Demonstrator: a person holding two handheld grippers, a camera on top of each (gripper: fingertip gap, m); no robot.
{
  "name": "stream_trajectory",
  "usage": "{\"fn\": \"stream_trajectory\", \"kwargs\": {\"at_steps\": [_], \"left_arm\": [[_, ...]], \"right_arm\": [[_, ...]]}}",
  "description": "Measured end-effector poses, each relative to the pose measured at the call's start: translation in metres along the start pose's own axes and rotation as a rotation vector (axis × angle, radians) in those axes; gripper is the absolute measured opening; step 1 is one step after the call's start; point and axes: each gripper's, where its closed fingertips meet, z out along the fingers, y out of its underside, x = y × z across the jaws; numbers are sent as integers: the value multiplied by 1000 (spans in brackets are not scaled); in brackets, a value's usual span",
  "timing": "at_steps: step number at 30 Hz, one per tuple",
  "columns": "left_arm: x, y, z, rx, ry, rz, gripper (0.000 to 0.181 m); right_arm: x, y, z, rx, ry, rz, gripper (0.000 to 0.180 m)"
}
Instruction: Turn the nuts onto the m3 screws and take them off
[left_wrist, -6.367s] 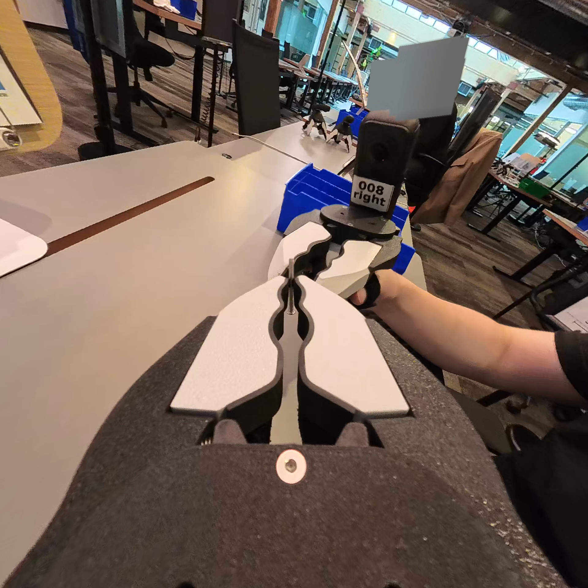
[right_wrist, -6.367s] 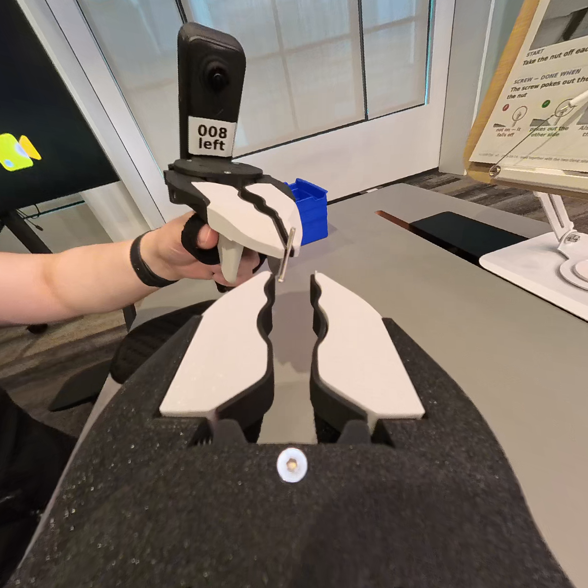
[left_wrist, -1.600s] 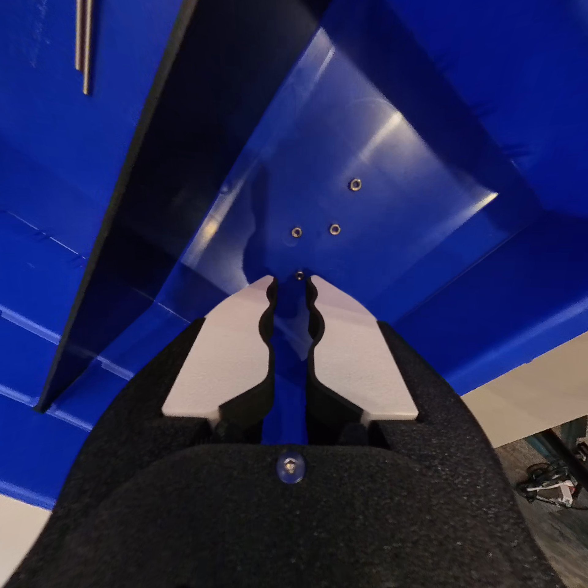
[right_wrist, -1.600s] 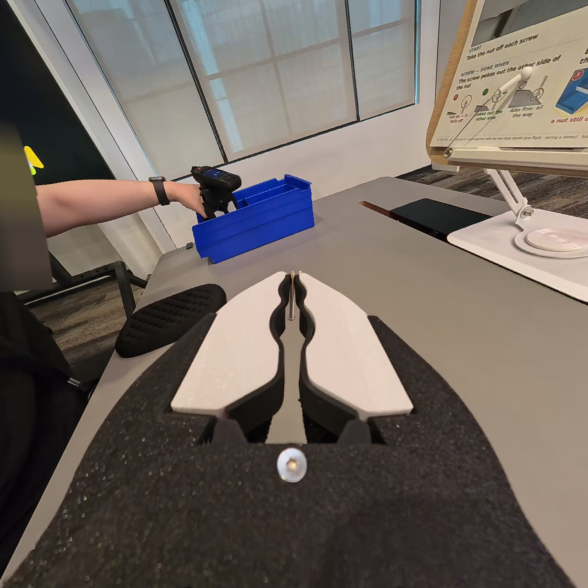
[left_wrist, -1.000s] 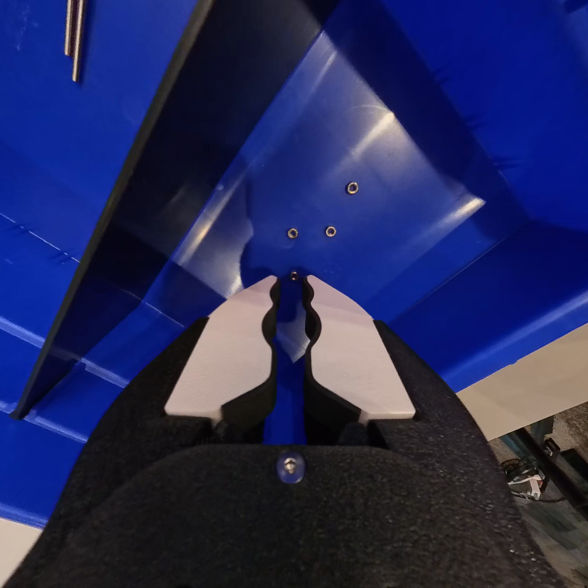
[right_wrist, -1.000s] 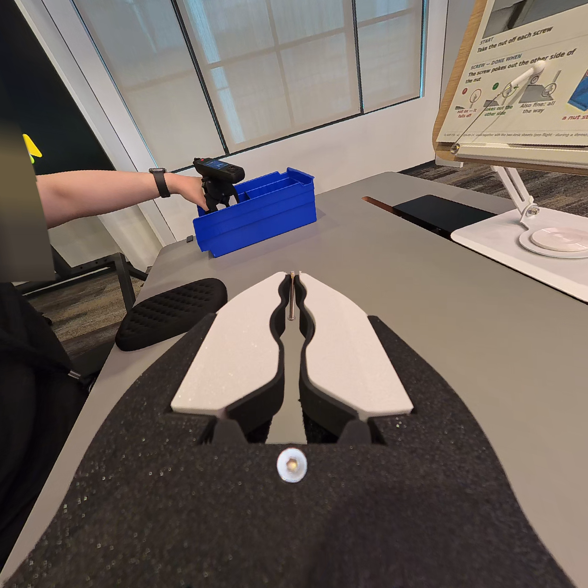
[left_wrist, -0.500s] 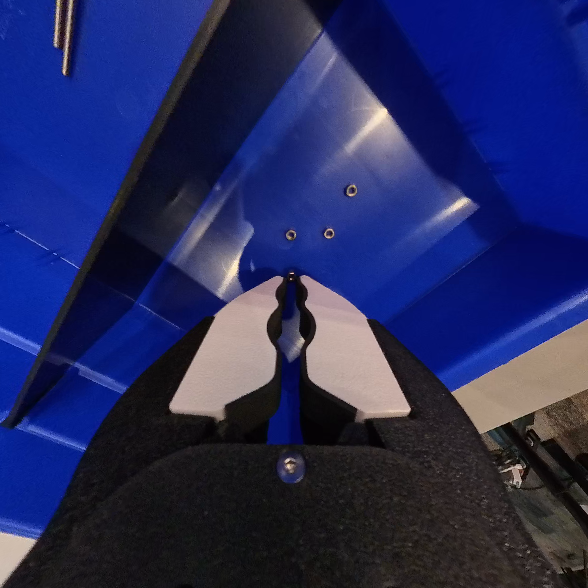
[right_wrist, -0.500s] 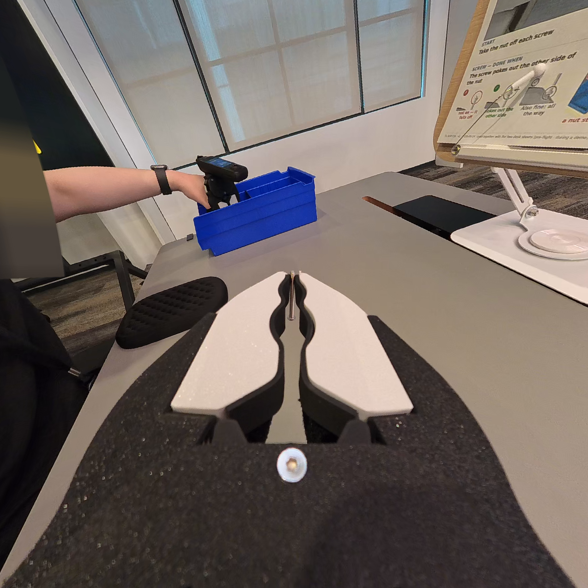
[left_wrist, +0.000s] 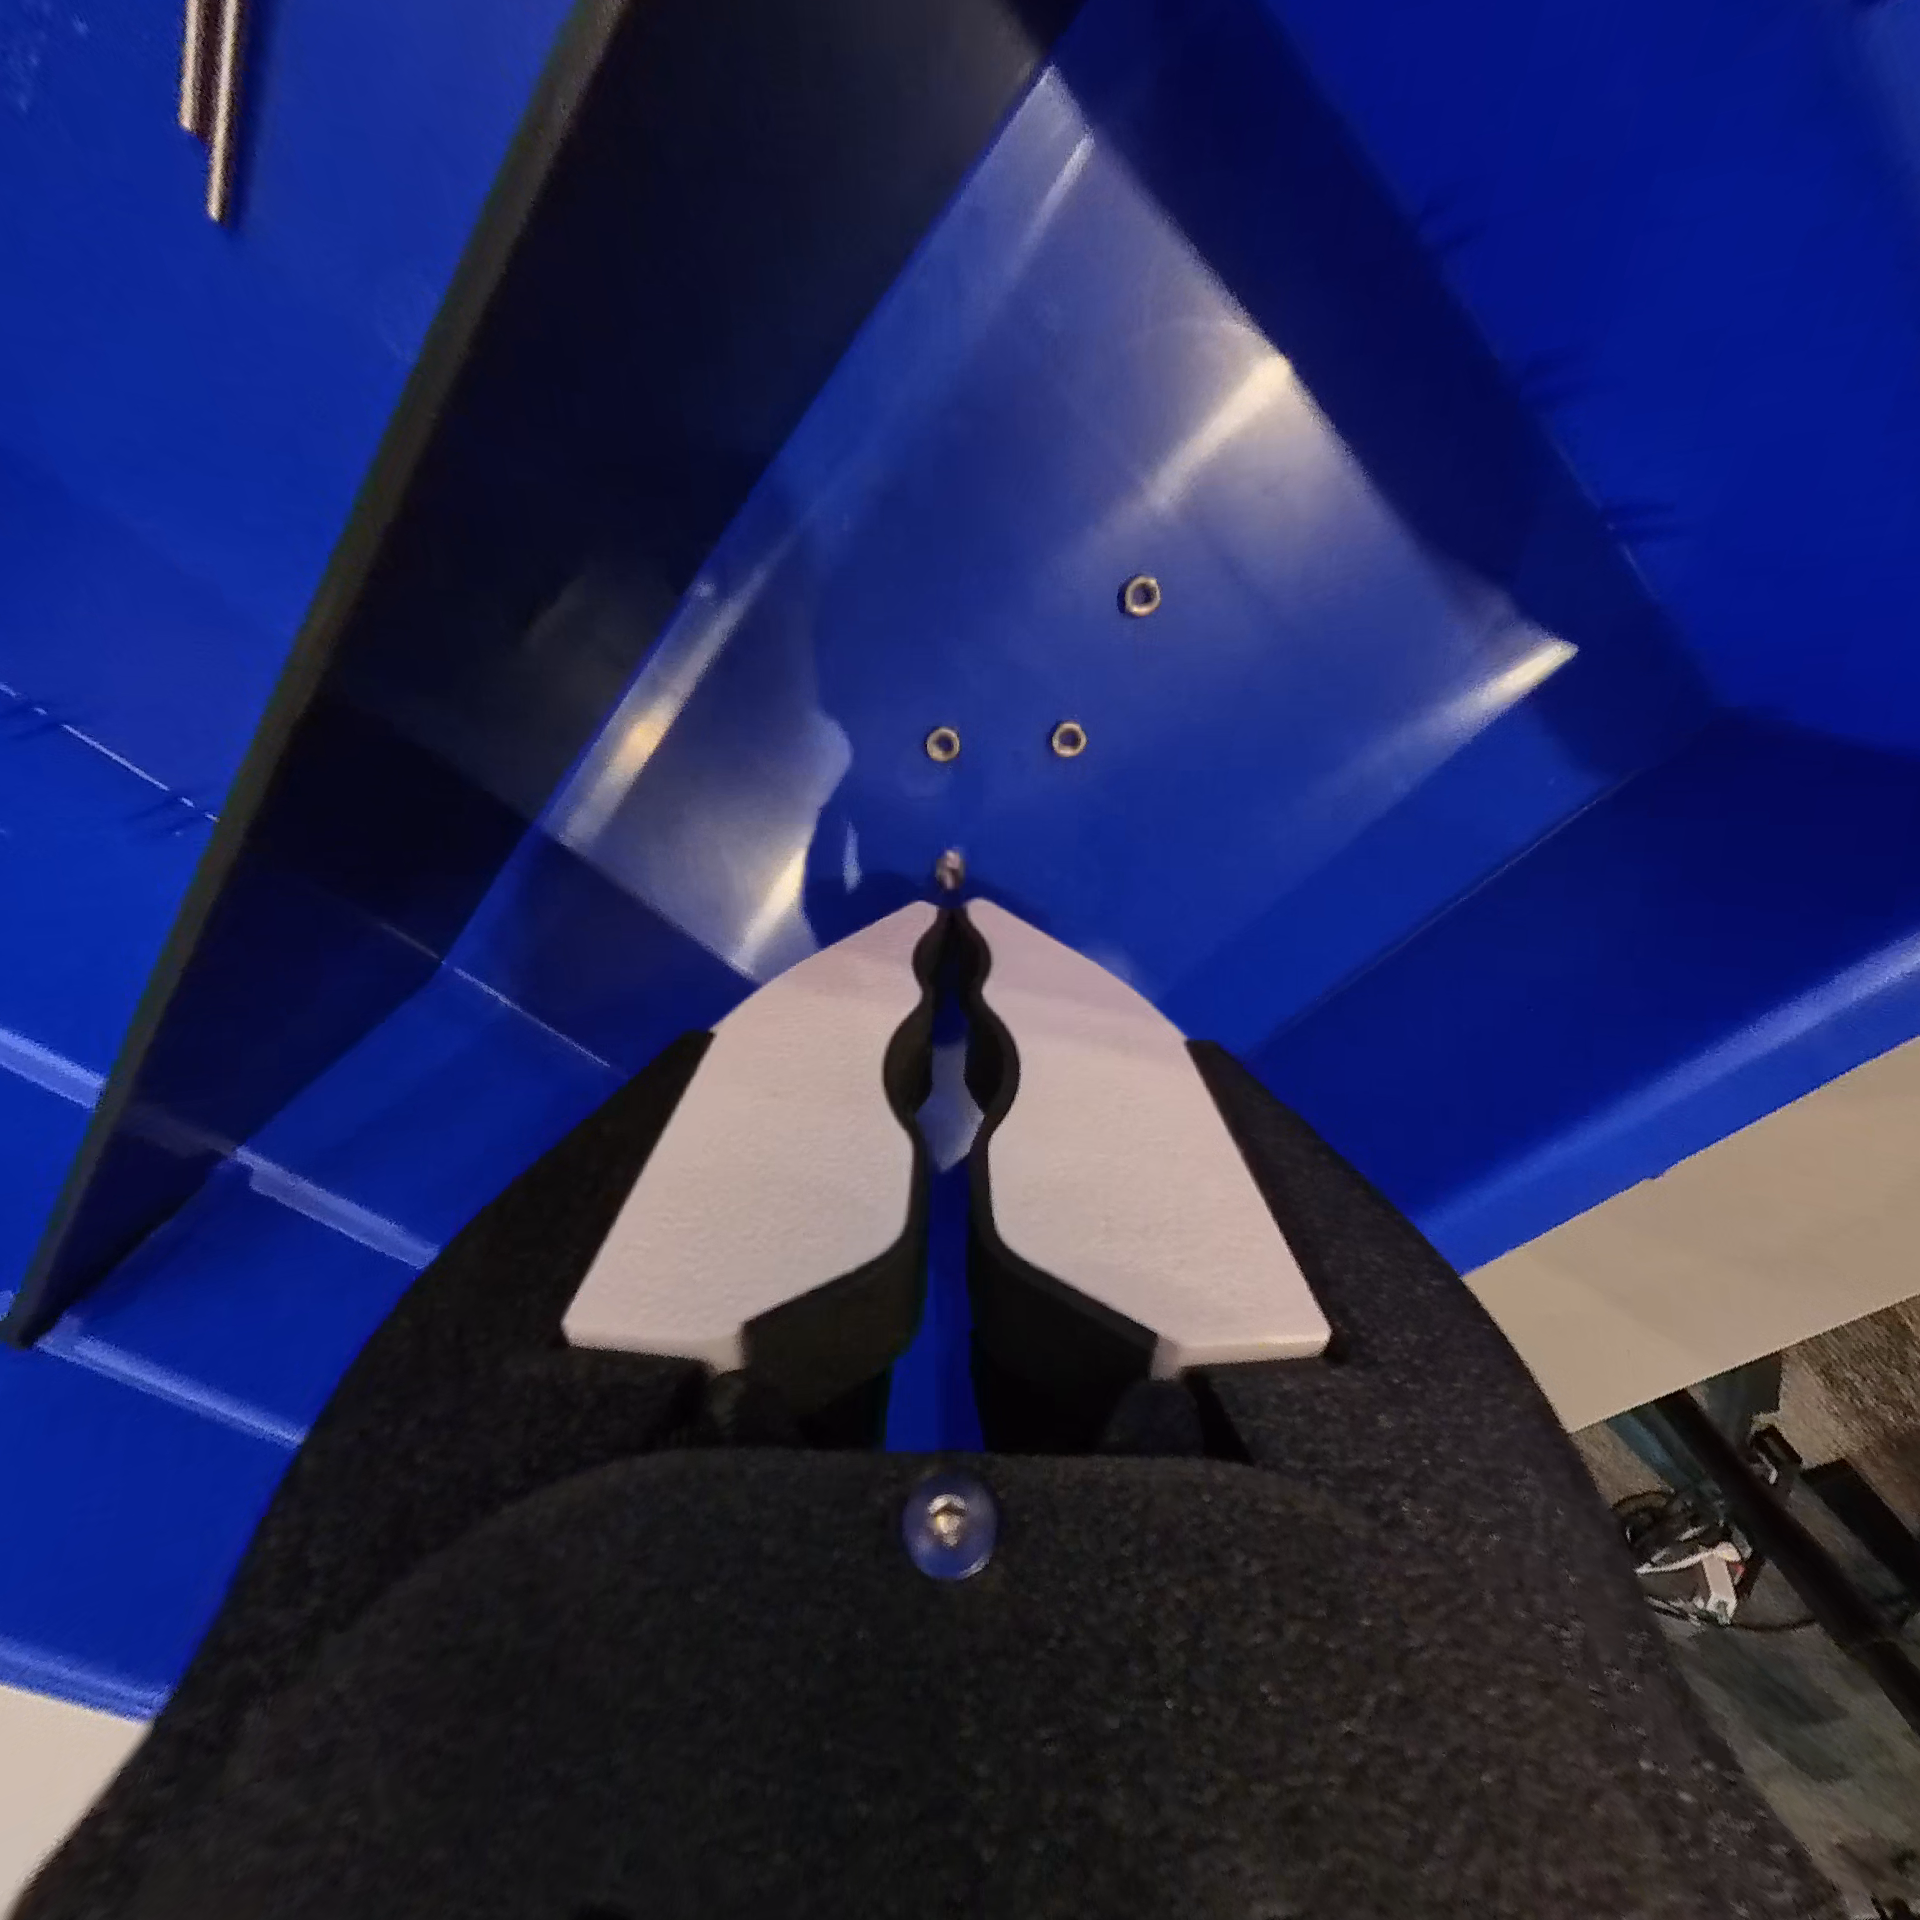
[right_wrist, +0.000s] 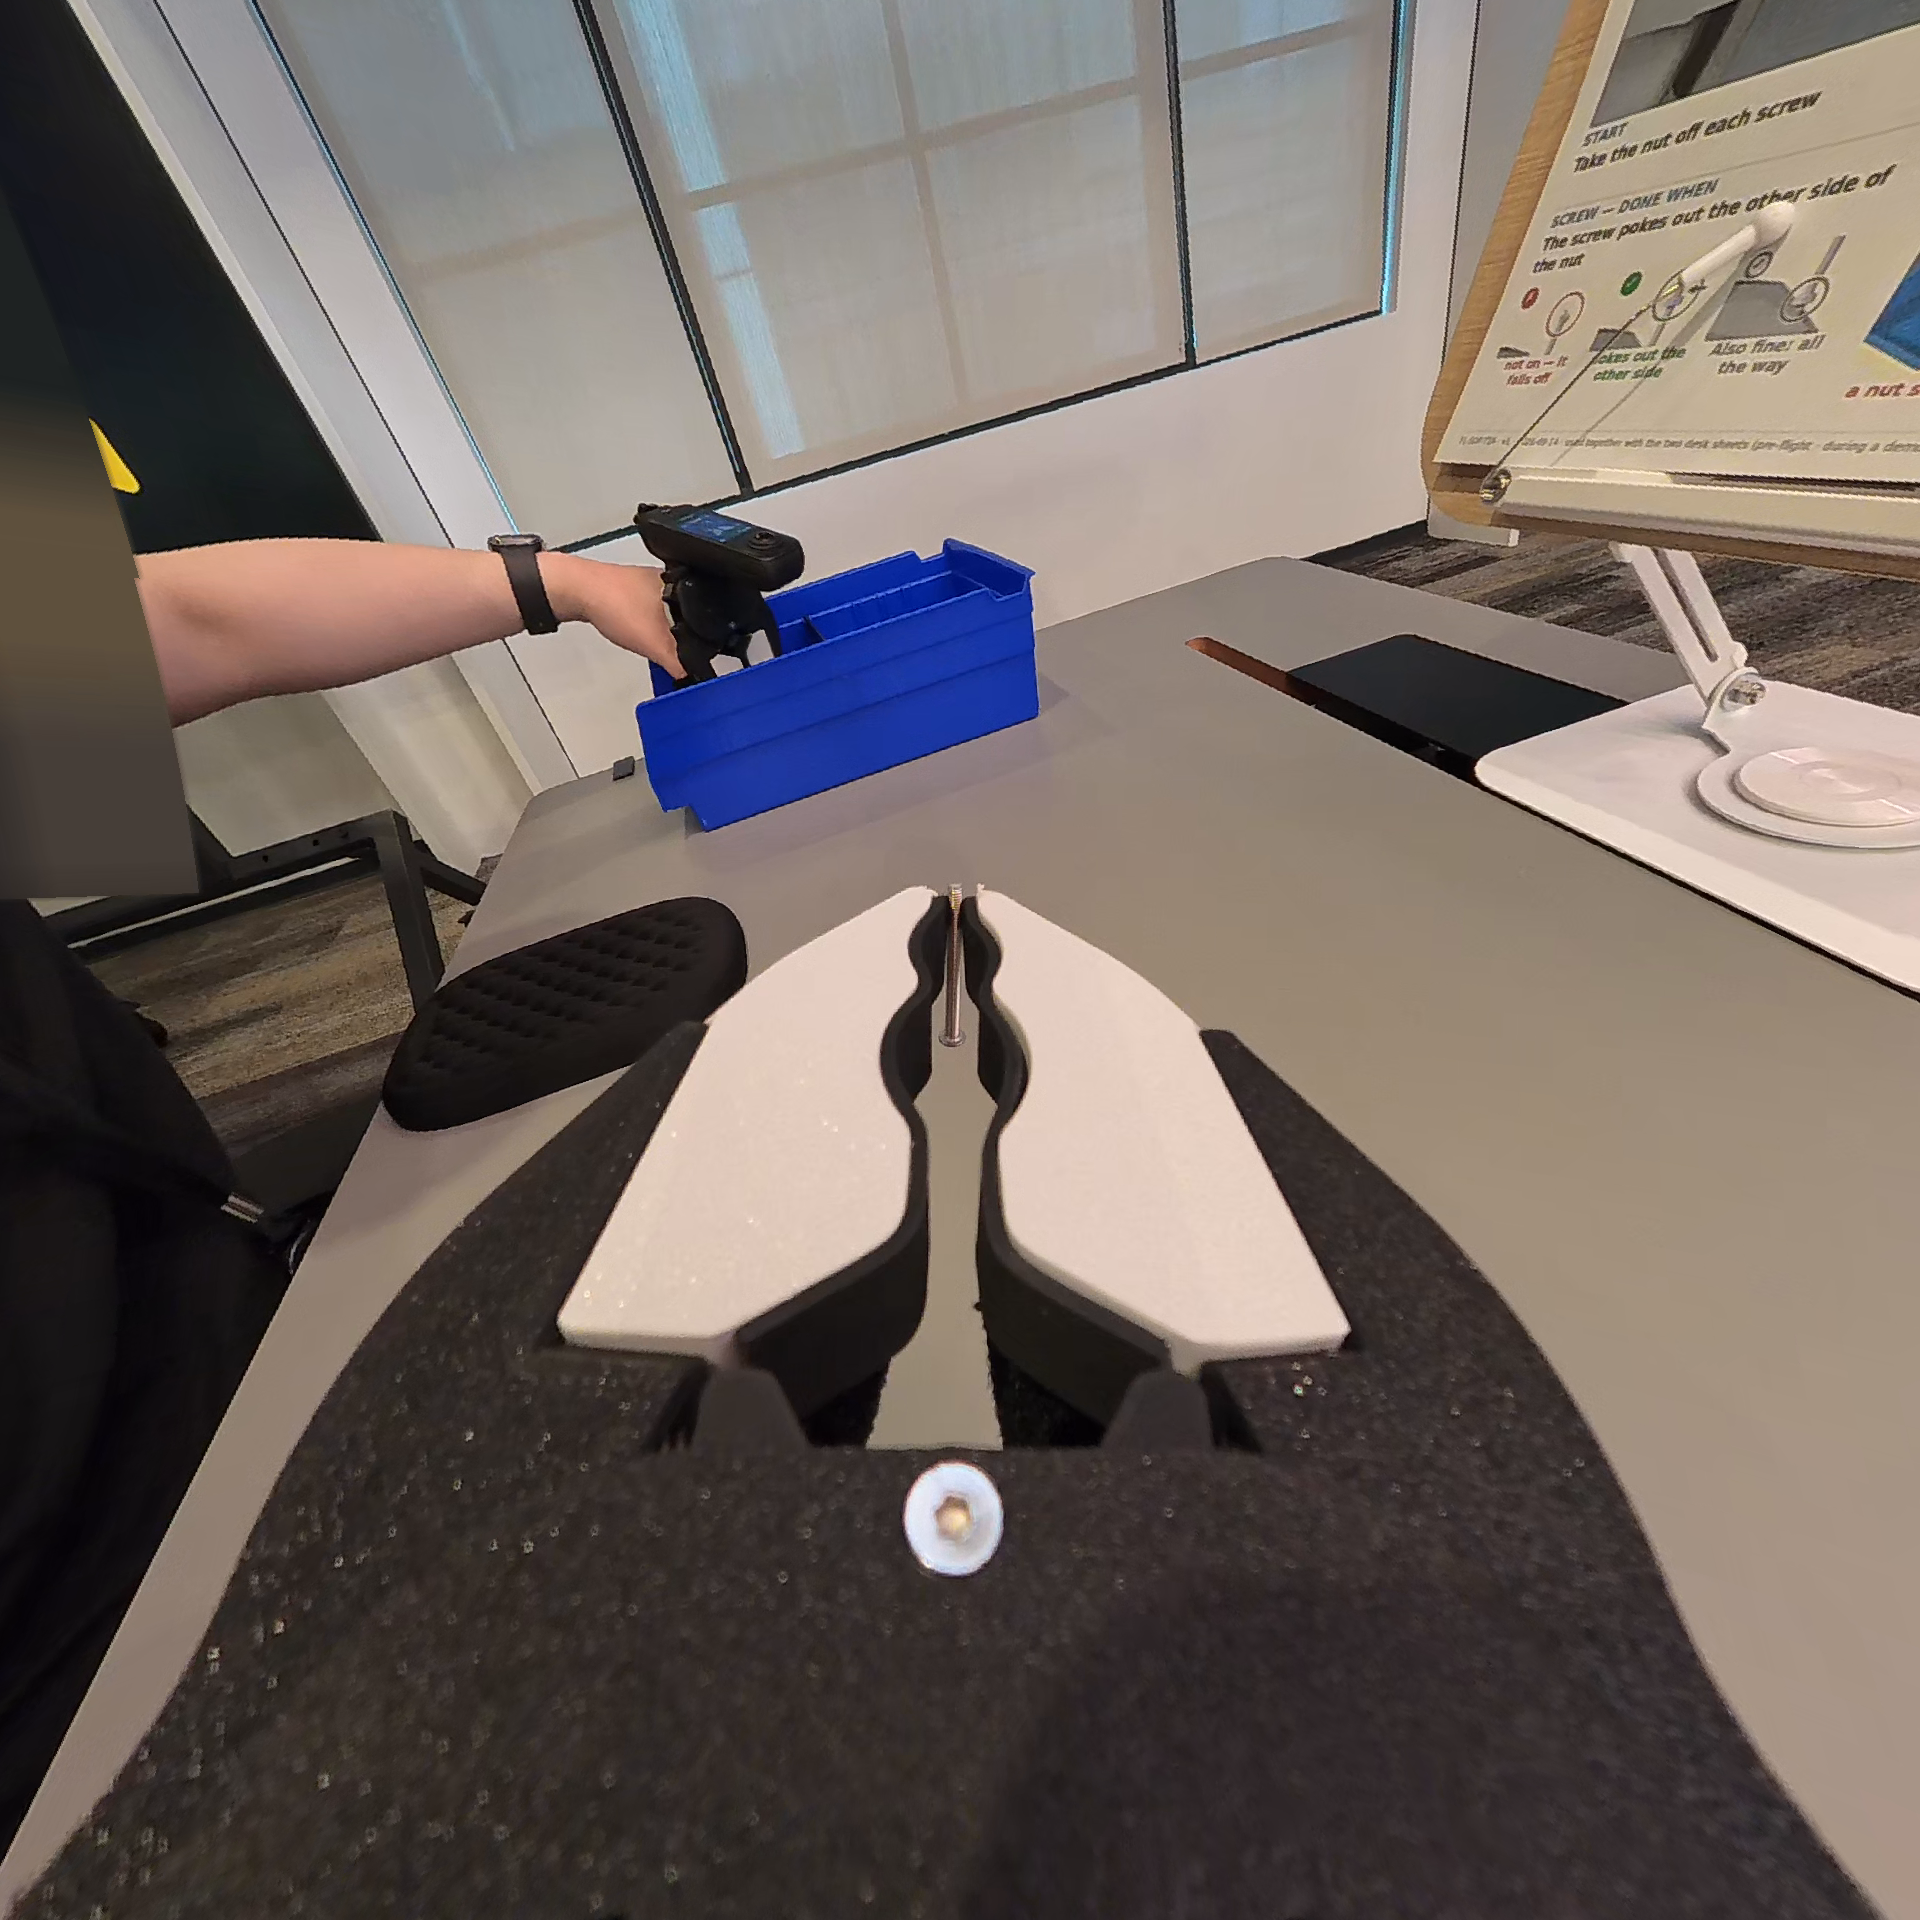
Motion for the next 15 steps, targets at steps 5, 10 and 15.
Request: {"fn": "stream_trajectory", "kwargs": {"at_steps": [5,10,15], "left_arm": [[-1,2,-4,8,-8,-3,0],[-1,-10,-8,76,-1,-33,3],[-4,-18,-6,91,-27,-17,15]], "right_arm": [[0,0,0,-2,-4,1,3],[-1,-1,-1,0,-5,-1,2],[0,0,-1,0,-3,2,2]]}}
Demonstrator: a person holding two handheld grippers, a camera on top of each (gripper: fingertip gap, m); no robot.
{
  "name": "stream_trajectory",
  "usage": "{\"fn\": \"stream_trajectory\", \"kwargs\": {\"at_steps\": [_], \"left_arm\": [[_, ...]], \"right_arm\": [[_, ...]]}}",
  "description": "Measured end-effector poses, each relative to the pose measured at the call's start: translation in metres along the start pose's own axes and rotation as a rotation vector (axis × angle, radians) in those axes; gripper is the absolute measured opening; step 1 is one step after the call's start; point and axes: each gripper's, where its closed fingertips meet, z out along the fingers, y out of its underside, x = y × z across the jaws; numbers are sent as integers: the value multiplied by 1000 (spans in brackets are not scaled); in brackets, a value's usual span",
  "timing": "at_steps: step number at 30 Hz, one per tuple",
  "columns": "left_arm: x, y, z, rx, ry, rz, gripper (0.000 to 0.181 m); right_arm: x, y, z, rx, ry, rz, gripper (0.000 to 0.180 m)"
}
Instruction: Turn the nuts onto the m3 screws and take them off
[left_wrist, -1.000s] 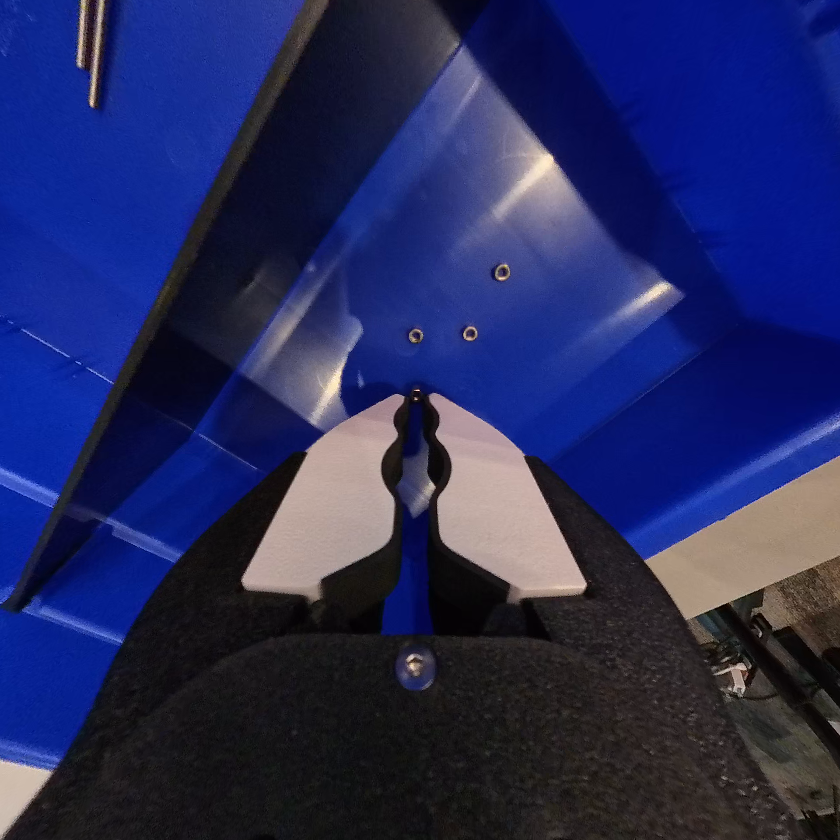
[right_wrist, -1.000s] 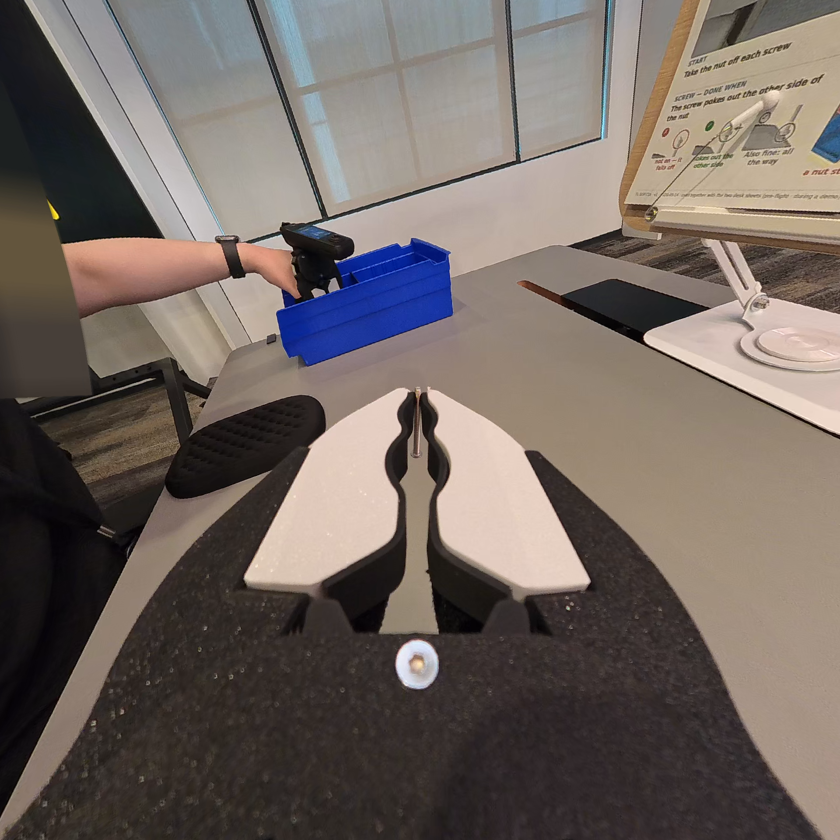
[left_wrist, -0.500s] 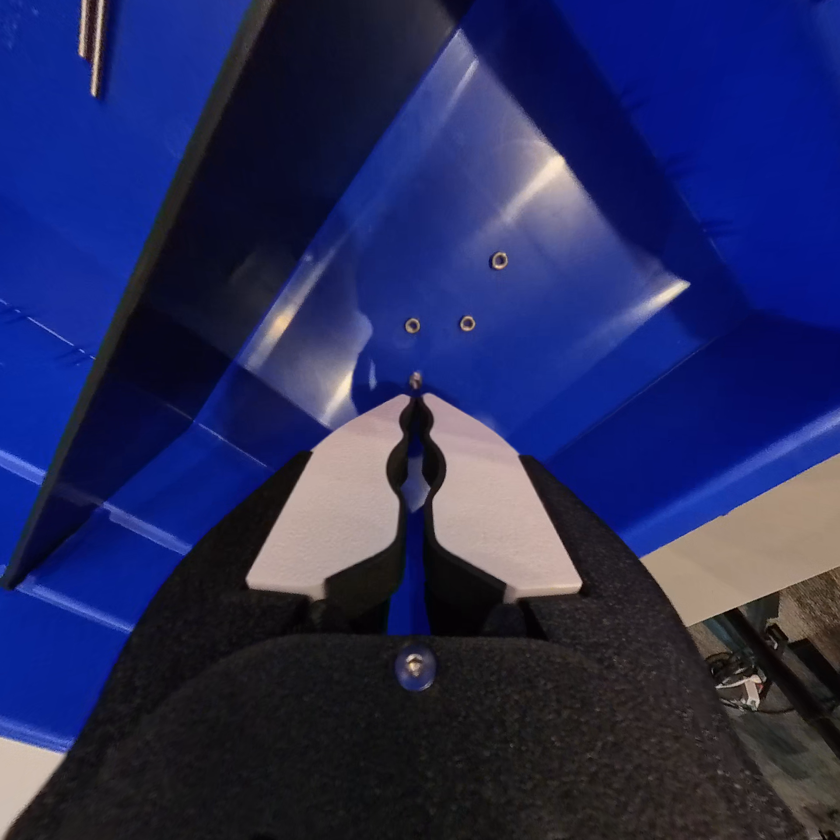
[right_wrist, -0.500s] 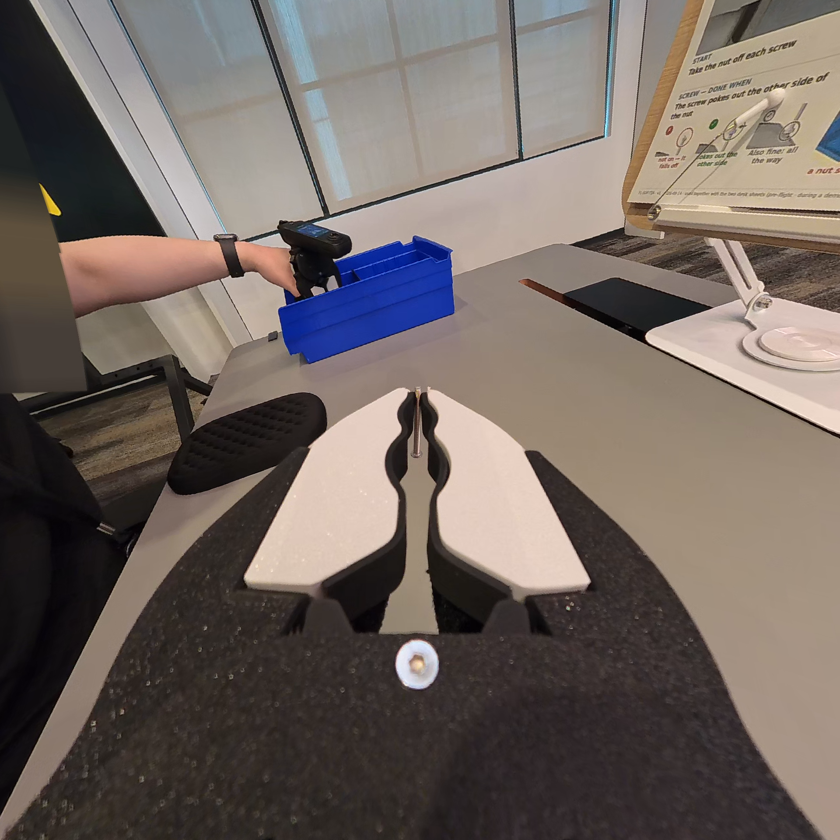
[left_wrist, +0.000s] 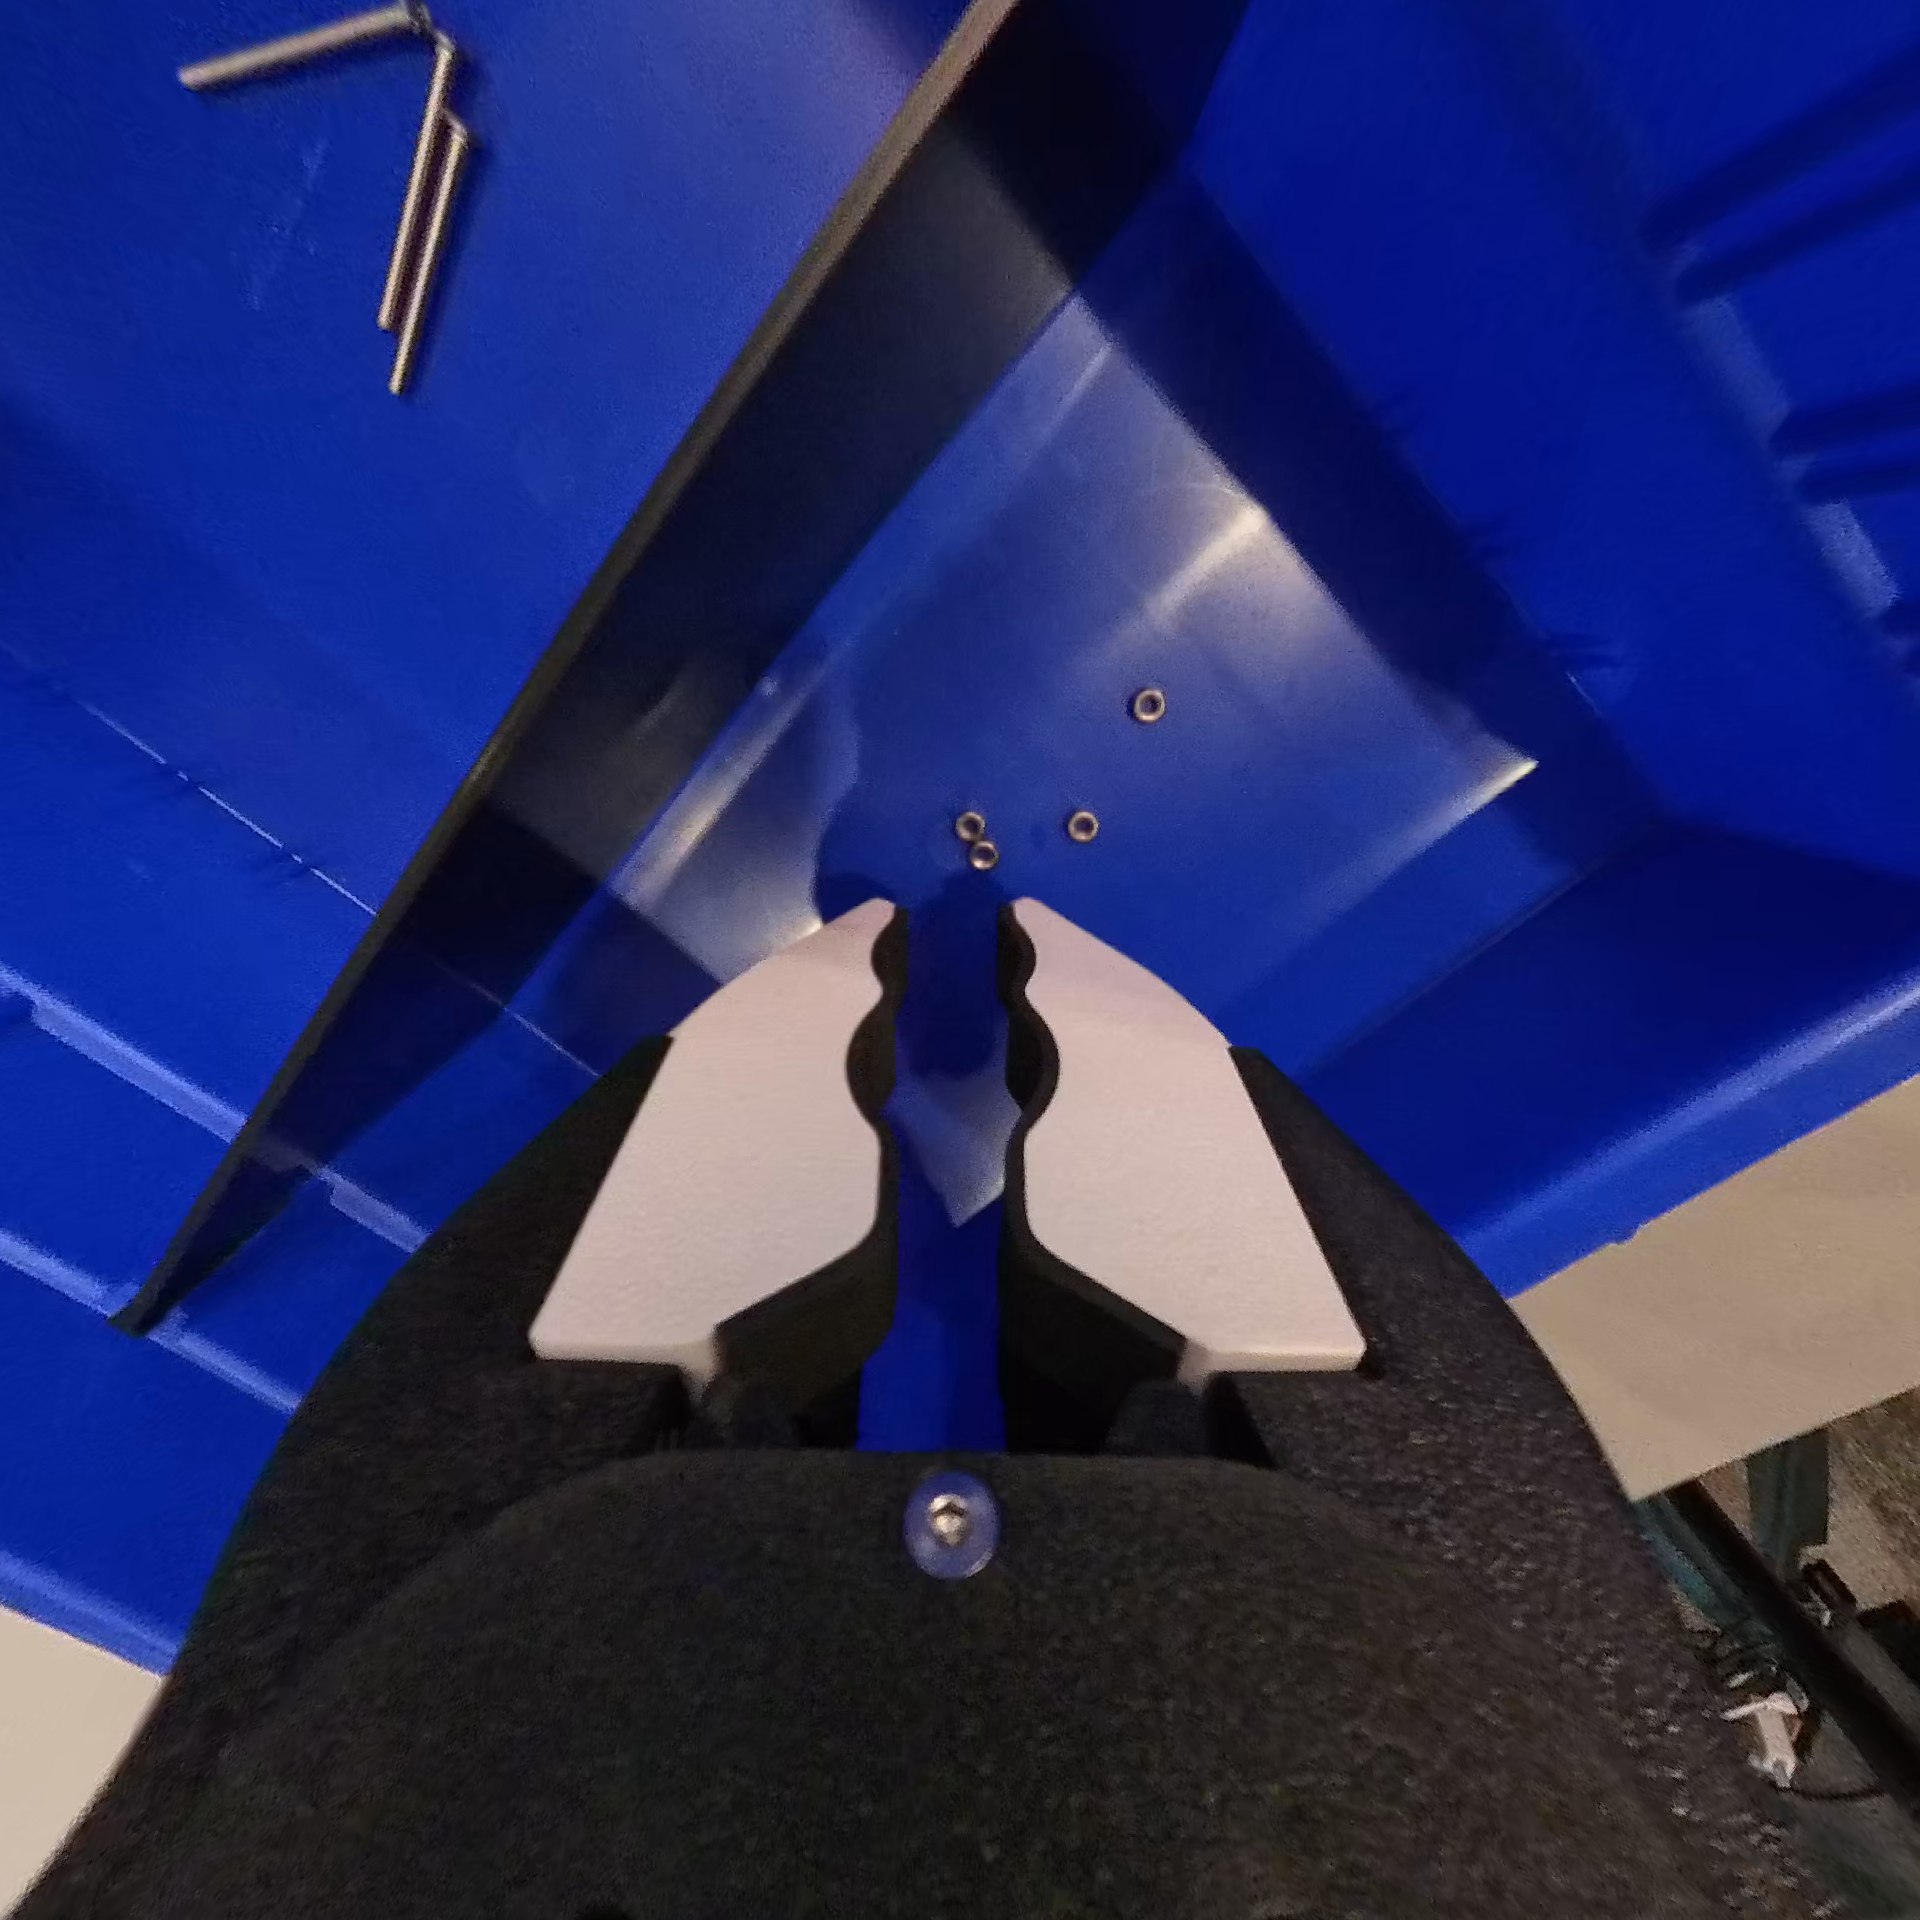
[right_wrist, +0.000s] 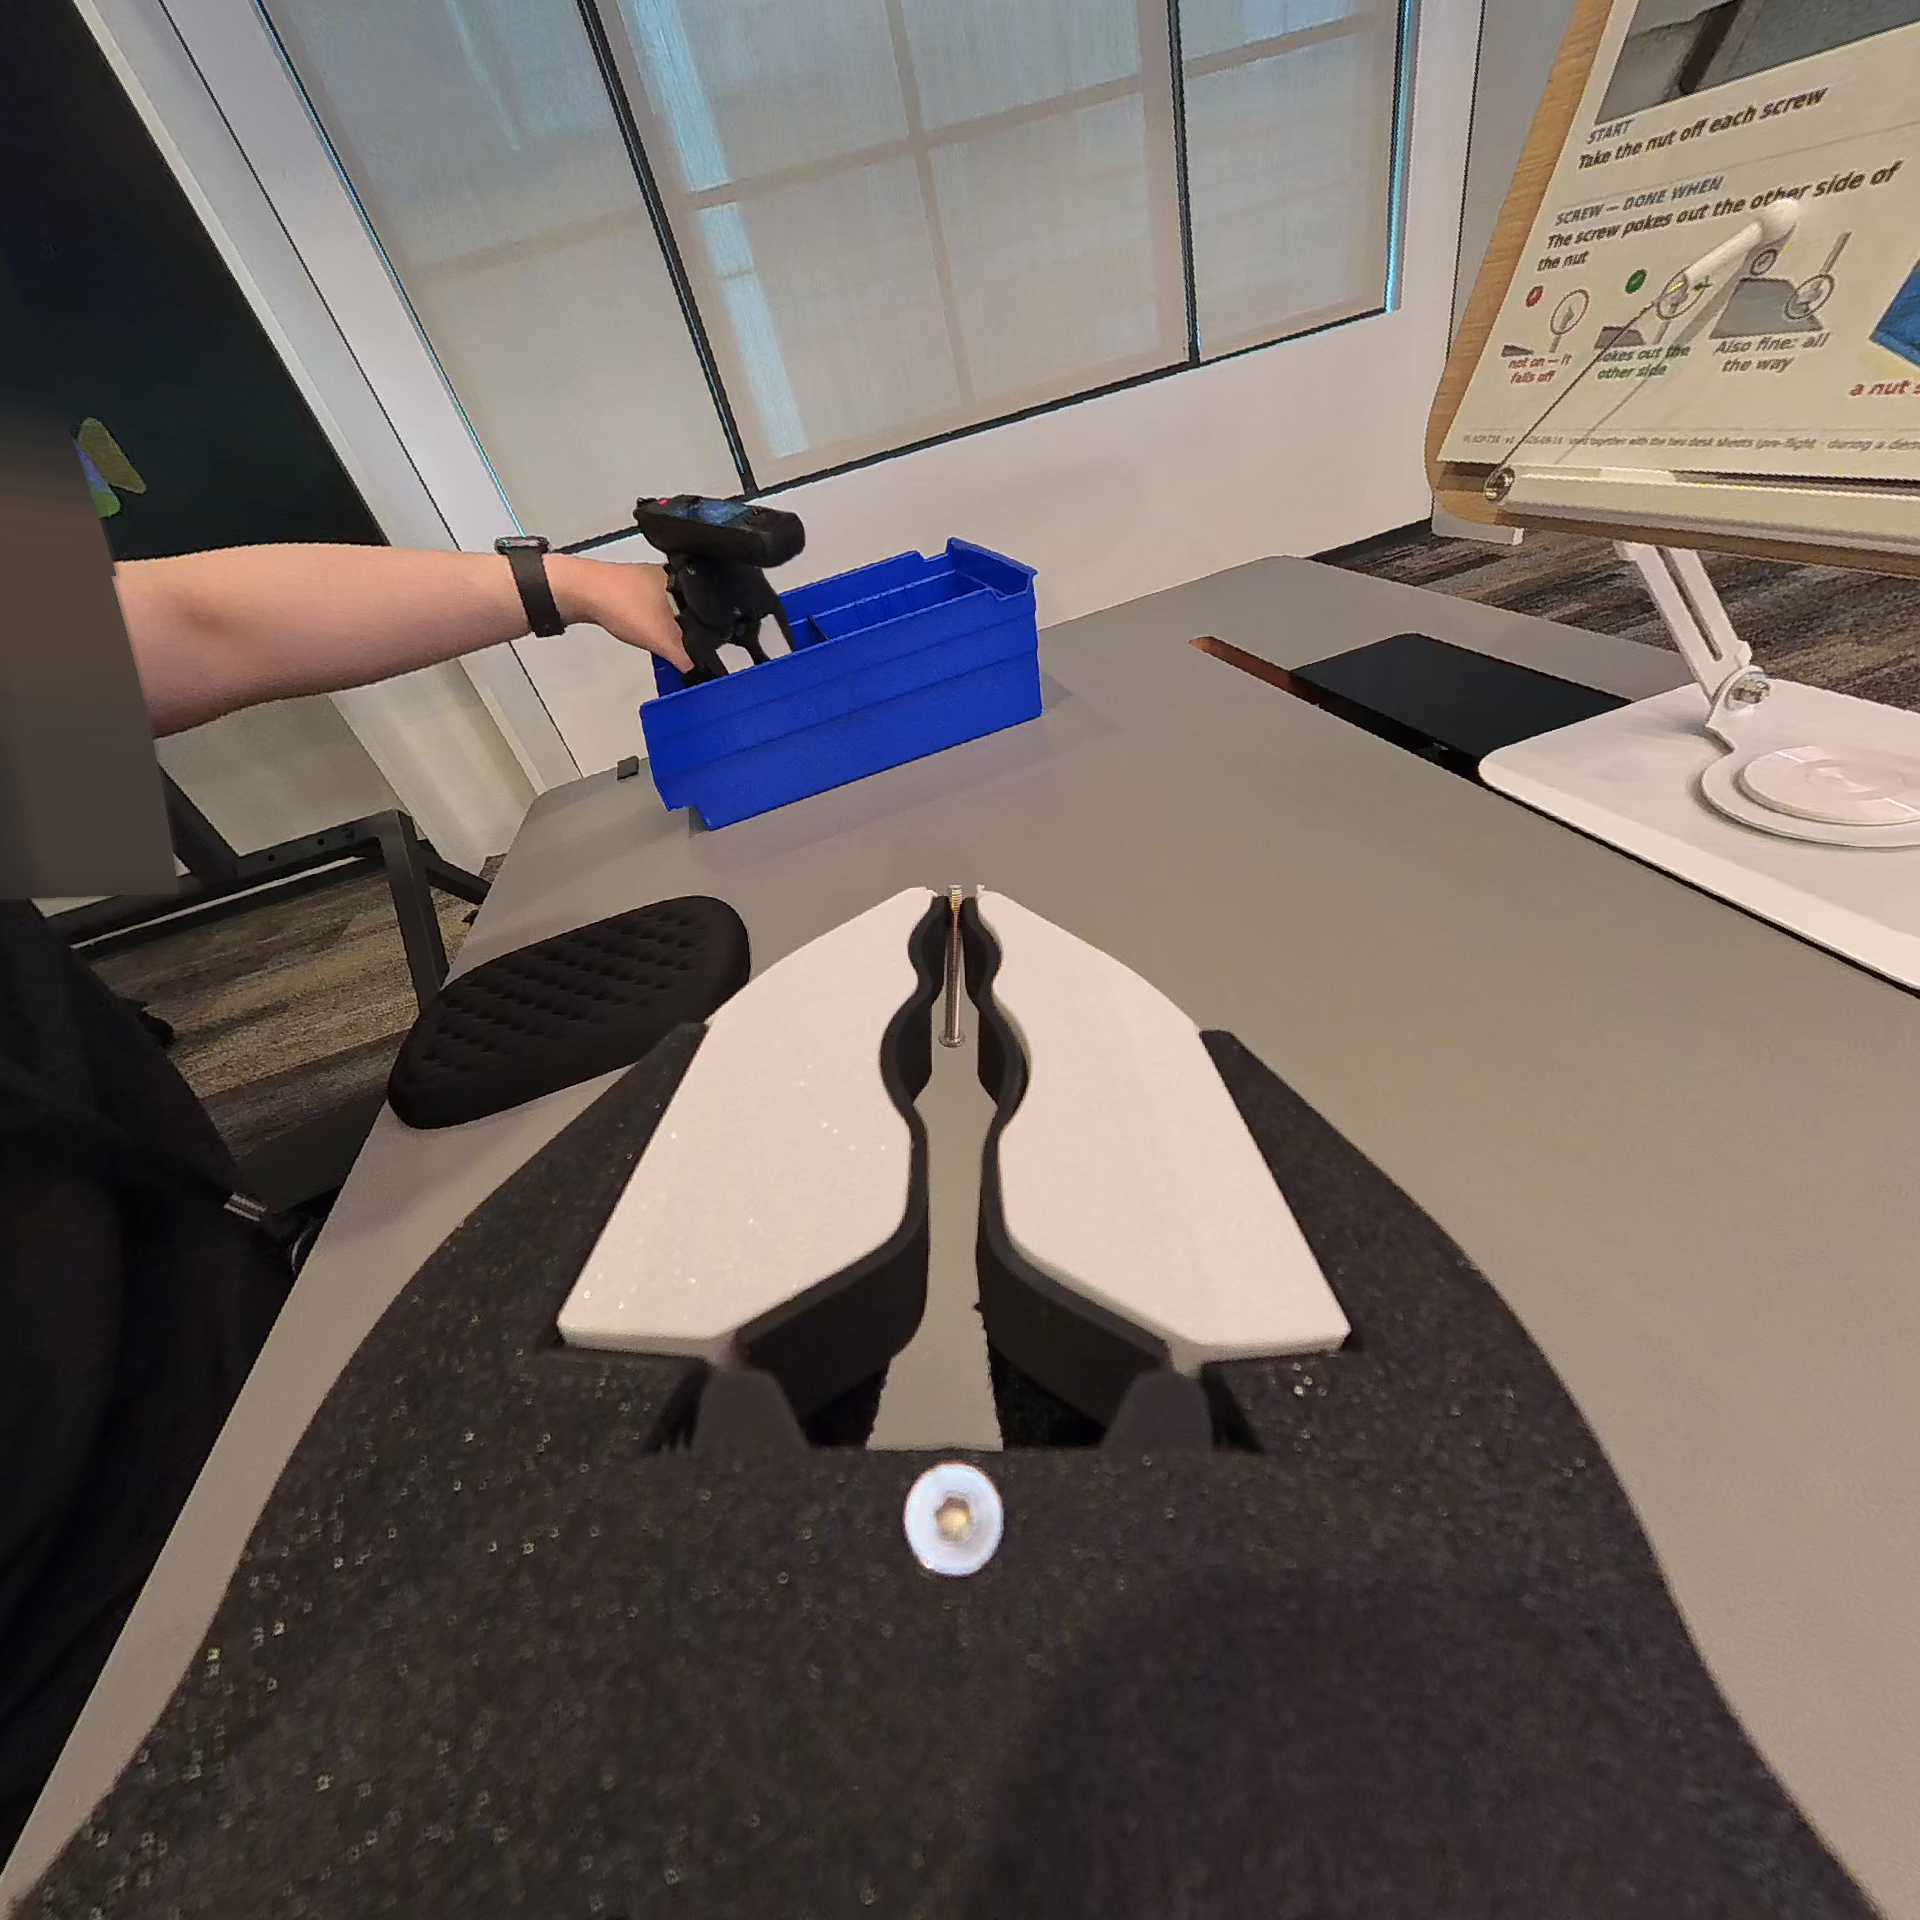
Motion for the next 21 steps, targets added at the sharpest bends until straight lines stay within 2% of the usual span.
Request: {"fn": "stream_trajectory", "kwargs": {"at_steps": [21], "left_arm": [[5,-5,8,-7,50,-36,11]], "right_arm": [[0,4,1,-33,7,-18,2]]}}
